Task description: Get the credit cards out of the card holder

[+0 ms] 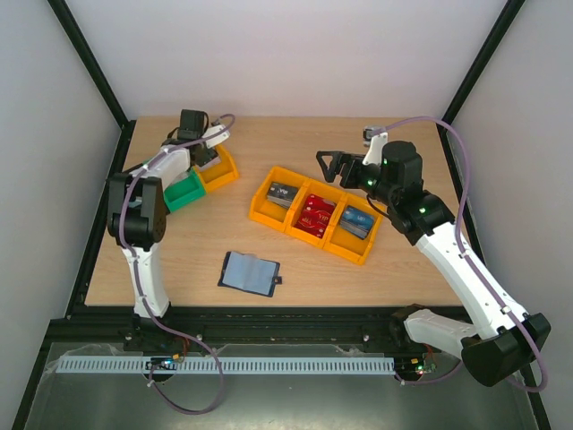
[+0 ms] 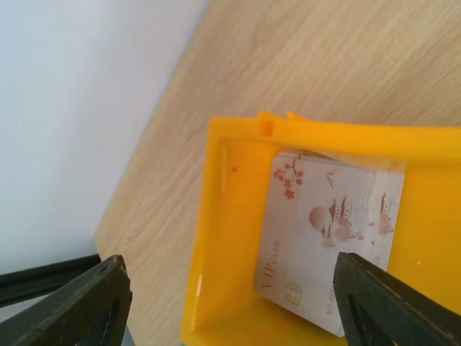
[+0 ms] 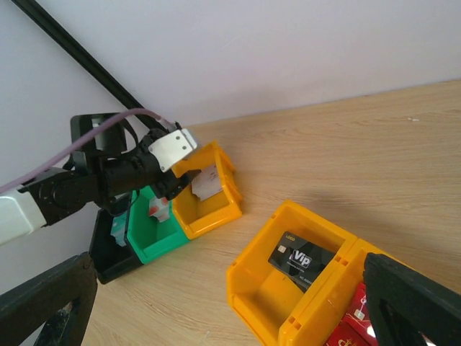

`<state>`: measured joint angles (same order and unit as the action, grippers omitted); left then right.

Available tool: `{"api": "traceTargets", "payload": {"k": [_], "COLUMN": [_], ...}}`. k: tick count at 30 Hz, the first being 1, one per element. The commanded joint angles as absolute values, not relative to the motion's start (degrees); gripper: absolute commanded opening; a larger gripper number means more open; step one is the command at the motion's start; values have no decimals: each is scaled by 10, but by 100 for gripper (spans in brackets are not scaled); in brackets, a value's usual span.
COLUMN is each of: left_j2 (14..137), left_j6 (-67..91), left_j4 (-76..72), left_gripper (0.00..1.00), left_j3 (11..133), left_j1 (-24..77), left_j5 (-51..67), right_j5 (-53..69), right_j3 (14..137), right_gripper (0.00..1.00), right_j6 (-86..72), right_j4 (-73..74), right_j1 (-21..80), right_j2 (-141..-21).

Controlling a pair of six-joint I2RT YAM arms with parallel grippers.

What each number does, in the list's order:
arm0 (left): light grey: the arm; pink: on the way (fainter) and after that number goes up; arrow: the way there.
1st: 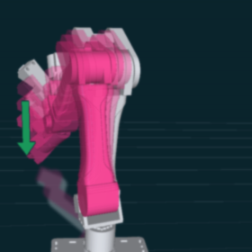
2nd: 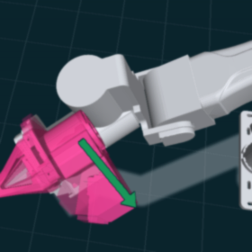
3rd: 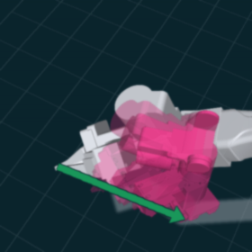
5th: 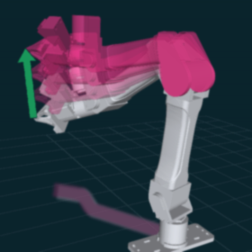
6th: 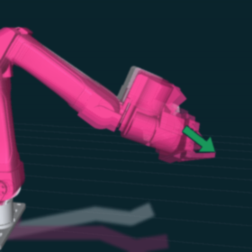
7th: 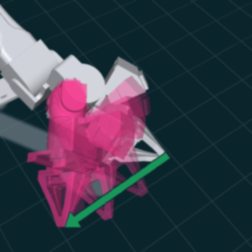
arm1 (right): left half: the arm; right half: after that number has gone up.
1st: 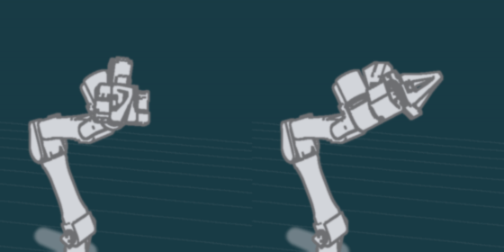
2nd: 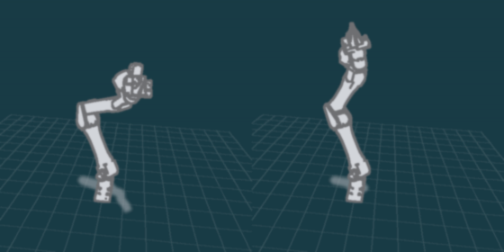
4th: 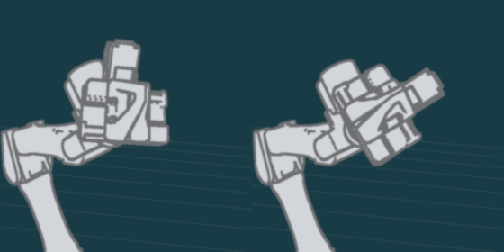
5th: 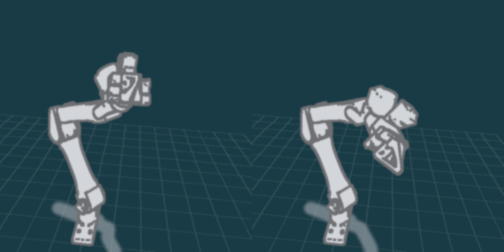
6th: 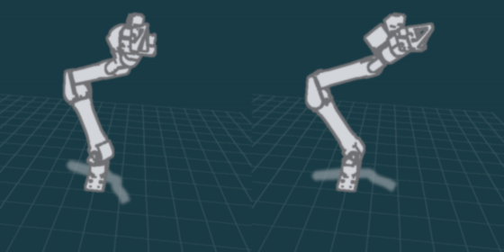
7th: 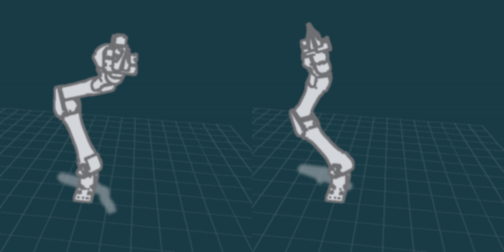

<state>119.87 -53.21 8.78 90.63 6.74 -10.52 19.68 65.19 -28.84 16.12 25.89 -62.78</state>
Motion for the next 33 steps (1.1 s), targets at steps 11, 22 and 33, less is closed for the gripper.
{"api": "traceTargets", "payload": {"k": [11, 22, 33], "left_j2": [938, 689, 626], "left_j6": [-269, 30, 319], "left_j4": [292, 380, 175], "left_gripper": [84, 81, 80], "left_j3": [860, 554, 236], "left_j1": [63, 66, 19], "left_j5": [151, 357, 444], "right_j5": [336, 253, 230], "right_j3": [629, 517, 455], "right_gripper": [86, 67, 48], "right_j6": [-290, -339, -414], "right_j4": [188, 209, 124], "right_j1": [258, 400, 534], "right_j2": [-669, -721, -851]}}
